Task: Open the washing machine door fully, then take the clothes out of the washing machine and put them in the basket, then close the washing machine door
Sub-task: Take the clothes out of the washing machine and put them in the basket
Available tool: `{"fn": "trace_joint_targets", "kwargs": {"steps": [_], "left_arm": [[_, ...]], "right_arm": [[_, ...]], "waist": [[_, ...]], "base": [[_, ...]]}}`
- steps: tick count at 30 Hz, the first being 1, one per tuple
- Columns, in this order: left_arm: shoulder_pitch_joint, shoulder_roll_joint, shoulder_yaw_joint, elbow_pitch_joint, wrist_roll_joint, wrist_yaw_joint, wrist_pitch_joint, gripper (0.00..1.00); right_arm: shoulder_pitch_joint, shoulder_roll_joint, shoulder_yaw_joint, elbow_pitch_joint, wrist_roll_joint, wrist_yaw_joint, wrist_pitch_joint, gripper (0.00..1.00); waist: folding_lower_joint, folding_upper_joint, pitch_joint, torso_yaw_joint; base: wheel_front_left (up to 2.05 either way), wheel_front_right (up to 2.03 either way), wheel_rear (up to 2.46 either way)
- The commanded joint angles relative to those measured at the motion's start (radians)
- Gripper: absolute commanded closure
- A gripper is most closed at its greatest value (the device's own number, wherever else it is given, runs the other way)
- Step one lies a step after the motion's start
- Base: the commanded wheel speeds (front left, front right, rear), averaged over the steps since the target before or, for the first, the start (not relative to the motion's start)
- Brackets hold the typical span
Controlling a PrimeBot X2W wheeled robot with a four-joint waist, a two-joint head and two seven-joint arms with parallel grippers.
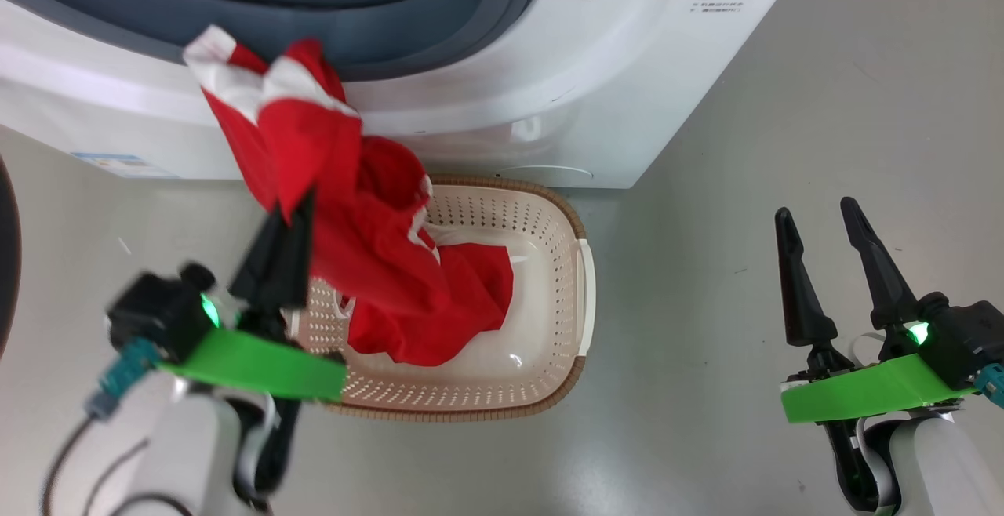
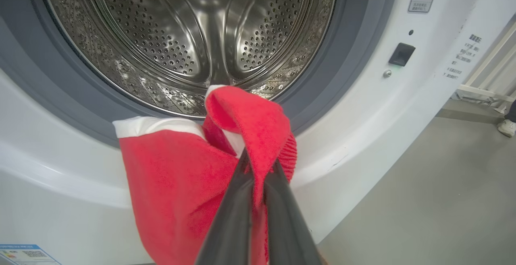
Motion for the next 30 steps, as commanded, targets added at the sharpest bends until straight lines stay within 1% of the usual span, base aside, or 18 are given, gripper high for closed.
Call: {"fn": "trace_joint_targets", "kwargs": {"steps": [1, 5, 10, 15, 24, 27, 28, 30], "left_arm": [[0.041, 0.016, 0.019, -0.042, 0.006, 0.001, -0.012, 1.0], [0.093, 0.008, -0.012, -0.037, -0.001, 0.001, -0.012, 1.0], [0.094, 0.005, -0.054, 0.044, -0.004, 0.001, -0.012, 1.0], [0.037, 0.014, -0.082, 0.154, 0.007, 0.001, -0.012, 1.0], [-0.099, 0.035, -0.132, 0.403, 0.01, 0.001, -0.012, 1.0], [-0.146, 0.045, -0.154, 0.489, 0.031, 0.001, -0.012, 1.0], [-0.146, 0.045, -0.154, 0.489, 0.031, 0.001, -0.012, 1.0], [-0.175, 0.044, -0.164, 0.549, 0.028, 0.001, -0.012, 1.0]], "right_arm": [[0.017, -0.004, 0.022, -0.025, -0.012, 0.005, -0.006, 0.0], [0.012, -0.004, 0.026, -0.024, -0.014, 0.005, -0.006, 0.0], [-0.002, -0.004, 0.034, -0.027, -0.011, 0.005, -0.006, 0.0], [-0.015, -0.004, 0.035, -0.034, -0.005, 0.005, -0.006, 0.0], [-0.045, -0.004, 0.044, -0.044, 0.011, 0.005, -0.006, 0.0], [-0.055, -0.004, 0.045, -0.047, 0.014, 0.005, -0.006, 0.0], [-0.055, -0.004, 0.045, -0.047, 0.014, 0.005, -0.006, 0.0], [-0.063, -0.004, 0.048, -0.049, 0.015, 0.005, -0.006, 0.0]], "waist": [[0.0, 0.0, 0.002, 0.001], [0.0, 0.0, 0.01, -0.002], [0.0, 0.0, 0.037, -0.013], [0.0, 0.0, 0.073, -0.032], [0.0, 0.0, 0.142, -0.067], [0.0, 0.0, 0.163, -0.073], [0.0, 0.0, 0.163, -0.073], [0.0, 0.0, 0.178, -0.077]], "base": [[0.0, 0.0, 0.0], [0.0, 0.0, 0.0], [0.0, 0.0, 0.0], [0.0, 0.0, 0.0], [0.0, 0.0, 0.0], [0.0, 0.0, 0.0], [0.0, 0.0, 0.0], [0.0, 0.0, 0.0]]}}
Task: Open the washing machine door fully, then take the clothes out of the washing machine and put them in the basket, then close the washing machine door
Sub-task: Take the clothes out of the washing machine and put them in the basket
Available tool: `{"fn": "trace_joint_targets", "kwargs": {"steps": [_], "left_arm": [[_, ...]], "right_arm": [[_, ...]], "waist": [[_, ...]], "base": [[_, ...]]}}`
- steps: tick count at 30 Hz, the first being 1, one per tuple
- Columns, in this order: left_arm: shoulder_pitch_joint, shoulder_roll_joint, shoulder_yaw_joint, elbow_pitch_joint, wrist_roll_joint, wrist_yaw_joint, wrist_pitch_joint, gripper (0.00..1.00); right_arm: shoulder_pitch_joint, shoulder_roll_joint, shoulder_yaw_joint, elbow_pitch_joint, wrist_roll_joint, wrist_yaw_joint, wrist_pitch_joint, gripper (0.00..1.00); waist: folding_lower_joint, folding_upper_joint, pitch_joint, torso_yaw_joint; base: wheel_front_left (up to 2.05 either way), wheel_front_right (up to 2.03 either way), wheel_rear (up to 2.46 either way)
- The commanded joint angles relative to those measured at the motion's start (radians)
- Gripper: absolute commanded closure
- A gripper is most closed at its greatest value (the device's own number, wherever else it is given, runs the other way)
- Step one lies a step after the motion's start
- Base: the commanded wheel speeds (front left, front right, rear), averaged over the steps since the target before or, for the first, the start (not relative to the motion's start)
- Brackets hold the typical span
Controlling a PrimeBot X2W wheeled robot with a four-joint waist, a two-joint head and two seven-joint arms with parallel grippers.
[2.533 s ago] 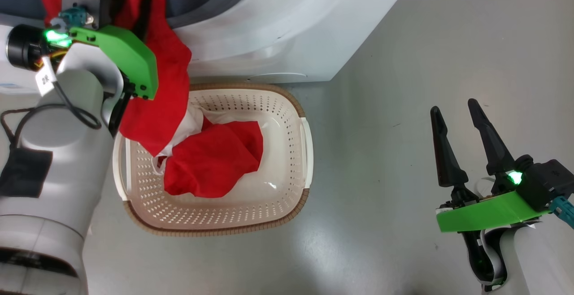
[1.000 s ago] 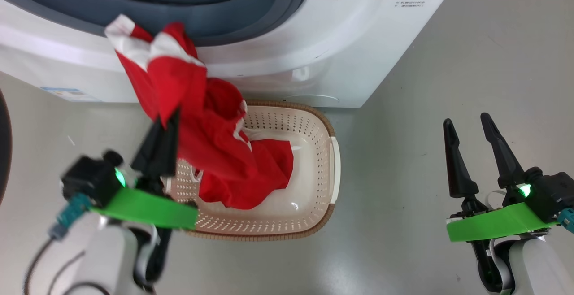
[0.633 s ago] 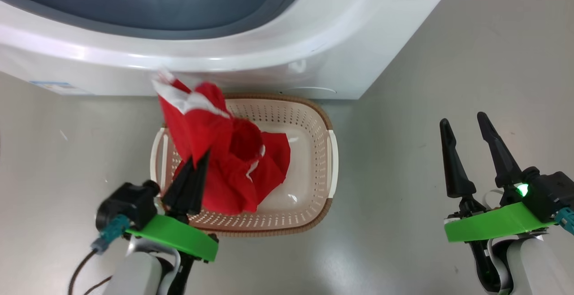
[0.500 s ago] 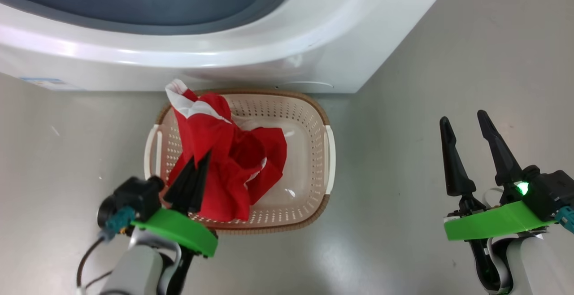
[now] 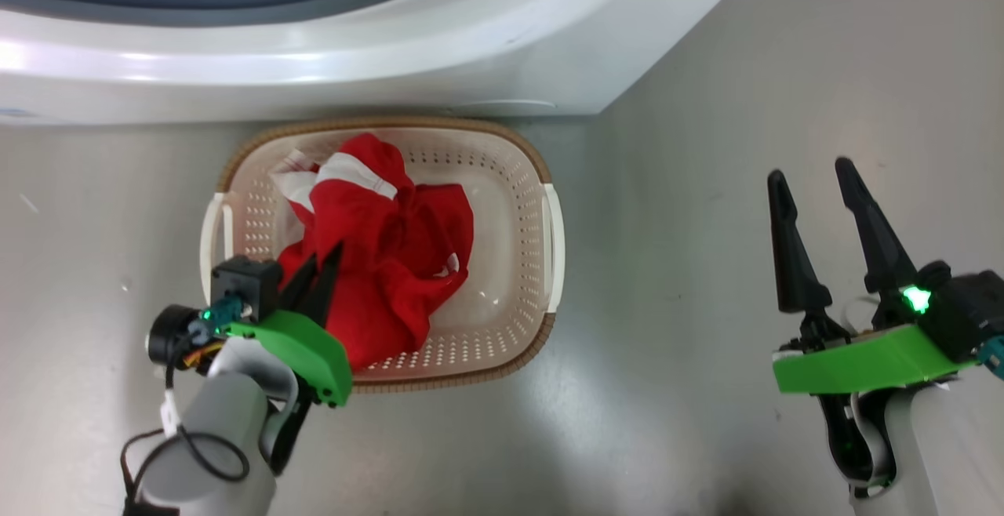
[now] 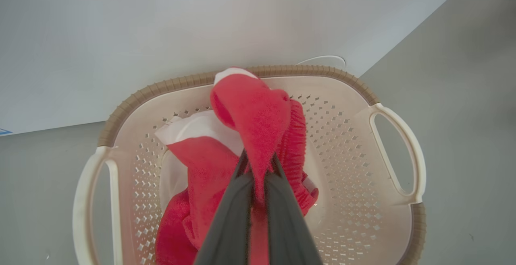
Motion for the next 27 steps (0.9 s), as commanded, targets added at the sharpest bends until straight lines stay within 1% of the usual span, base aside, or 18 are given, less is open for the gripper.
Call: {"fn": "trace_joint_targets", "kwargs": {"steps": [1, 9, 12, 16, 17, 18, 19, 27], "left_arm": [[-0.008, 0.032, 0.018, 0.009, 0.002, 0.001, -0.012, 1.0], [-0.125, 0.042, -0.036, 0.201, -0.032, 0.001, -0.012, 1.0], [-0.155, 0.043, -0.069, 0.233, -0.058, 0.001, -0.012, 1.0], [-0.175, 0.055, -0.087, 0.252, -0.097, 0.001, -0.012, 1.0], [-0.178, 0.058, -0.096, 0.256, -0.111, 0.001, -0.012, 0.52], [-0.179, 0.06, -0.098, 0.255, -0.118, 0.001, -0.012, 0.14], [-0.179, 0.061, -0.101, 0.252, -0.124, 0.001, -0.012, 0.0], [-0.141, 0.07, -0.089, 0.191, -0.159, 0.001, -0.012, 0.0]], "right_arm": [[-0.011, -0.004, 0.028, -0.027, 0.005, 0.005, -0.006, 0.0], [-0.047, -0.004, 0.049, -0.031, 0.003, 0.005, -0.006, 0.0], [-0.057, -0.004, 0.056, -0.031, 0.003, 0.005, -0.006, 0.0], [-0.062, -0.004, 0.058, -0.032, 0.003, 0.005, -0.006, 0.0], [-0.06, -0.004, 0.056, -0.031, 0.003, 0.005, -0.006, 0.0], [-0.06, -0.004, 0.055, -0.03, 0.002, 0.005, -0.006, 0.0], [-0.061, -0.004, 0.053, -0.029, 0.002, 0.005, -0.006, 0.0], [-0.054, -0.004, 0.049, -0.011, -0.004, 0.005, -0.006, 0.0]], "waist": [[0.0, 0.0, 0.024, -0.012], [0.0, 0.0, 0.076, -0.03], [0.0, 0.0, 0.09, -0.037], [0.0, 0.0, 0.096, -0.04], [0.0, 0.0, 0.095, -0.039], [0.0, 0.0, 0.094, -0.038], [0.0, 0.0, 0.092, -0.036], [0.0, 0.0, 0.039, -0.021]], "base": [[0.0, 0.0, 0.0], [0.0, 0.0, 0.0], [0.0, 0.0, 0.0], [0.0, 0.0, 0.0], [0.0, 0.0, 0.0], [0.0, 0.0, 0.0], [0.0, 0.0, 0.0], [0.0, 0.0, 0.0]]}}
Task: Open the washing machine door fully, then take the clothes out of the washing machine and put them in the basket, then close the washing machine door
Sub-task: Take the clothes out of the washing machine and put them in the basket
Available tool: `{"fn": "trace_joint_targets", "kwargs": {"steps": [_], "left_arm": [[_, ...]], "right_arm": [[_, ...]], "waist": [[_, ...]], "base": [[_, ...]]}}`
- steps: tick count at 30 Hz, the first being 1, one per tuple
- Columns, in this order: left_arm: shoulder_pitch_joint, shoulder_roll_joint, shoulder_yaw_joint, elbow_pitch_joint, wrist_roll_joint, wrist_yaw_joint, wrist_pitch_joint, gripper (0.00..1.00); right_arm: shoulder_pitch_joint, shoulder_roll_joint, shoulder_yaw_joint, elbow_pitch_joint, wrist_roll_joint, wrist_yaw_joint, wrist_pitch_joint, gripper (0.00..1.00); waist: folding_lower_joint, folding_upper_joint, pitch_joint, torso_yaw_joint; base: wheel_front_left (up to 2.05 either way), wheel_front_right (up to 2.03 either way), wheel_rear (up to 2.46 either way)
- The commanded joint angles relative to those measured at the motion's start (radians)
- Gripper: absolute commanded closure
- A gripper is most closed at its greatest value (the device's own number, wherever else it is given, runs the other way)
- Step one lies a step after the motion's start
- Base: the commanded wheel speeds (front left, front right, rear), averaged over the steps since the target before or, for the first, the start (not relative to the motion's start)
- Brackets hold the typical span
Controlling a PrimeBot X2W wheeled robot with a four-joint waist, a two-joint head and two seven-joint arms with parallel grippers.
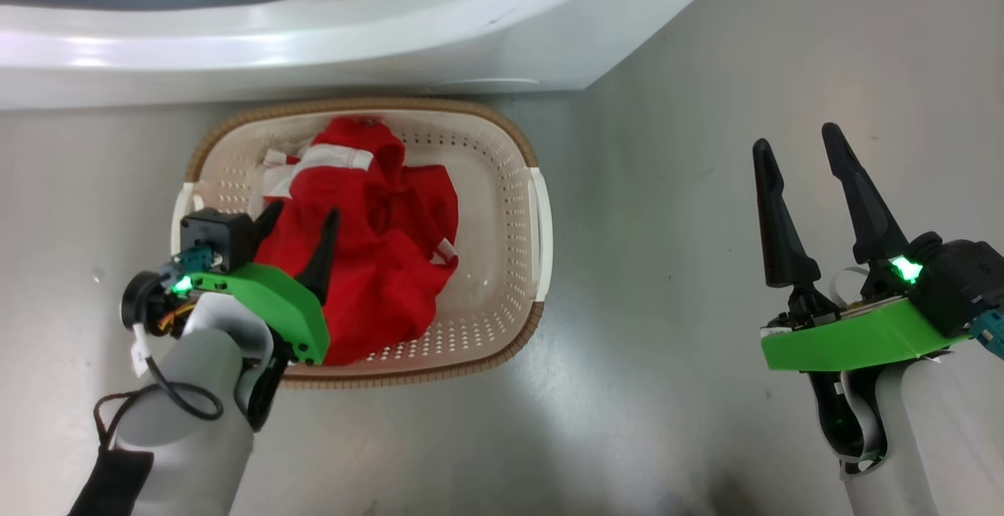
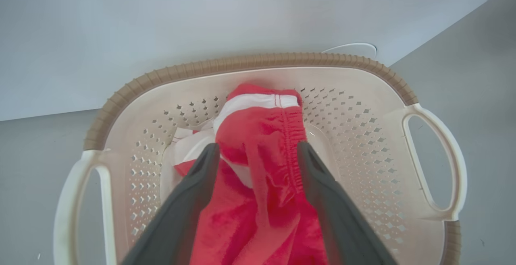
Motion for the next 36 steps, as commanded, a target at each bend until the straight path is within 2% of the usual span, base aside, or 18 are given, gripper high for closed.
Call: {"fn": "trace_joint_targets", "kwargs": {"steps": [1, 19, 28, 36], "left_arm": [[0.044, 0.041, 0.031, -0.025, -0.006, 0.001, -0.012, 0.0], [0.265, 0.039, 0.251, -0.287, 0.093, 0.001, -0.012, 0.0], [0.386, 0.017, 0.363, -0.447, 0.167, 0.001, -0.012, 0.0], [0.497, -0.006, 0.413, -0.586, 0.206, 0.001, -0.012, 0.0]], "right_arm": [[0.019, -0.003, 0.018, -0.015, -0.004, 0.005, -0.006, 0.0], [0.113, -0.003, -0.002, 0.018, -0.018, 0.005, -0.006, 0.0], [0.171, -0.003, -0.019, 0.026, -0.03, 0.005, -0.006, 0.0], [0.232, -0.003, -0.037, 0.027, -0.035, 0.005, -0.006, 0.0]], "waist": [[-0.0001, -0.0001, -0.028, 0.008], [-0.0001, -0.0001, -0.23, 0.033], [-0.0001, -0.0001, -0.326, 0.045], [-0.0001, -0.0001, -0.414, 0.059]], "base": [[0.0, 0.0, 0.0], [0.0, 0.0, 0.0], [0.0, 0.0, 0.0], [0.0, 0.0, 0.0]]}}
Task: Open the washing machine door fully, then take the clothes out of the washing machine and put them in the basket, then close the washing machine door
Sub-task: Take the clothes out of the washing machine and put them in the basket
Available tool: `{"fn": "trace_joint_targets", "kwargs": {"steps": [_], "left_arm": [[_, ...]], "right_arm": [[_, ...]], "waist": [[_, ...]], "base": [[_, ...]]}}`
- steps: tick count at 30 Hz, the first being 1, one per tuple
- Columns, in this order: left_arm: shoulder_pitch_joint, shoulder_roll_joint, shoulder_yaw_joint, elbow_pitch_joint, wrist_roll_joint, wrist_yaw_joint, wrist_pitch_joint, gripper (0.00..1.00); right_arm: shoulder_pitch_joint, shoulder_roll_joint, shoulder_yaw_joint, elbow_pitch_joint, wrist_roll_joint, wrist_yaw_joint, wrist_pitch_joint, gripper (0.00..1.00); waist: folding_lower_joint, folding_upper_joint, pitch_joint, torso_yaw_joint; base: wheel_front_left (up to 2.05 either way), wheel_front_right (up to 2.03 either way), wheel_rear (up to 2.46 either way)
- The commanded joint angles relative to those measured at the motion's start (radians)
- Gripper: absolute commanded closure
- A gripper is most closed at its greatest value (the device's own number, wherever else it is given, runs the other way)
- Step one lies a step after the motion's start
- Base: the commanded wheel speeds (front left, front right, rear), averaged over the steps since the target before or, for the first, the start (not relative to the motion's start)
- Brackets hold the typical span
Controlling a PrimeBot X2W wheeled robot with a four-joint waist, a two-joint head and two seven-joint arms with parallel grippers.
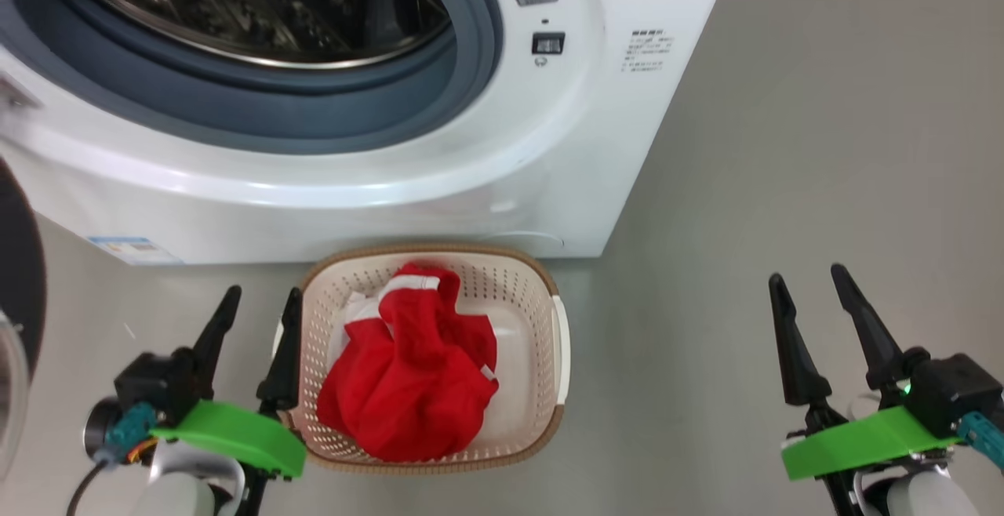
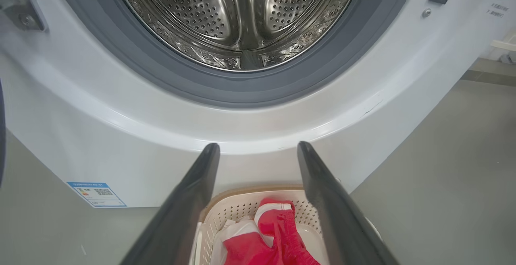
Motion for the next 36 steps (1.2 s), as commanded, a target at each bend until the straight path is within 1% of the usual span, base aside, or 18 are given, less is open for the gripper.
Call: {"fn": "trace_joint_targets", "kwargs": {"steps": [1, 10, 21, 29, 36], "left_arm": [[0.028, 0.019, 0.043, -0.047, 0.017, 0.001, -0.012, 0.0], [0.149, 0.004, 0.082, -0.167, 0.03, 0.001, -0.012, 0.0], [0.299, -0.017, 0.153, -0.286, 0.045, 0.001, -0.012, 0.0], [0.369, -0.028, 0.17, -0.332, 0.051, 0.001, -0.012, 0.0], [0.388, -0.039, 0.176, -0.346, 0.054, 0.001, -0.012, 0.0]], "right_arm": [[0.02, -0.004, 0.015, -0.021, -0.006, 0.005, -0.006, 0.0], [0.097, -0.004, 0.0, -0.02, -0.007, 0.005, -0.006, 0.0], [0.177, -0.005, -0.024, -0.03, -0.003, 0.005, -0.006, 0.0], [0.213, -0.009, -0.034, -0.036, 0.0, 0.005, -0.006, 0.0], [0.225, -0.009, -0.043, -0.037, 0.0, 0.005, -0.006, 0.0]], "waist": [[0.0, -0.0001, -0.049, 0.013], [0.0, -0.0001, -0.133, 0.022], [0.0, -0.0001, -0.192, 0.014], [0.0, -0.0001, -0.217, 0.011], [0.0, -0.0001, -0.228, 0.009]], "base": [[0.0, 0.0, 0.0], [0.0, 0.0, 0.0], [0.0, 0.0, 0.0], [0.0, 0.0, 0.0], [0.0, 0.0, 0.0]]}}
